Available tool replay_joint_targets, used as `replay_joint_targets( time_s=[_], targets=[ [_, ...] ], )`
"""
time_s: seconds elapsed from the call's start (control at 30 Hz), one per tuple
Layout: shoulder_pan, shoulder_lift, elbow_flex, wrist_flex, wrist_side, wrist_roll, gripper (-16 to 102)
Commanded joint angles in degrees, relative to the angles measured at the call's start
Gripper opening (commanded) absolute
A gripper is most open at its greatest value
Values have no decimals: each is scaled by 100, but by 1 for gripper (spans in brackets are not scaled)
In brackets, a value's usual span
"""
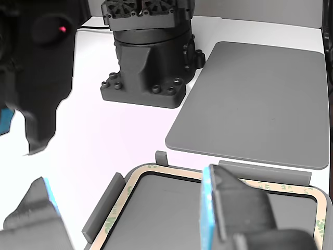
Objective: Move top rectangular frame to the holder.
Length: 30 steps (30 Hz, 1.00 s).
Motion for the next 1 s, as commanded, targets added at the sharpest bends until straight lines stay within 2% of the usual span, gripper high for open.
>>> replay_joint_targets(
  time_s=[0.0, 0.07, 0.17, 0.27, 0.37, 0.43, 0.53, 0.7, 0.97],
  targets=[
    [-457, 2101, 1819, -1213, -255, -352, 100],
    [-817, 2848, 2540, -1608, -562, -809, 100],
    [-1204, 3612, 3234, -1784, -870, -1178, 100],
    [-1239, 4465, 4034, -2039, -809, -1213, 100],
    [-1239, 5590, 5247, -2716, -738, -1081, 100],
    [-1239, 6161, 5862, -2918, -729, -967, 100],
    [-1195, 6557, 6275, -2733, -782, -1037, 100],
    [-1195, 7752, 7374, -2813, -694, -1063, 100],
    [-1169, 7770, 7374, -2769, -650, -1002, 100]
  ],
)
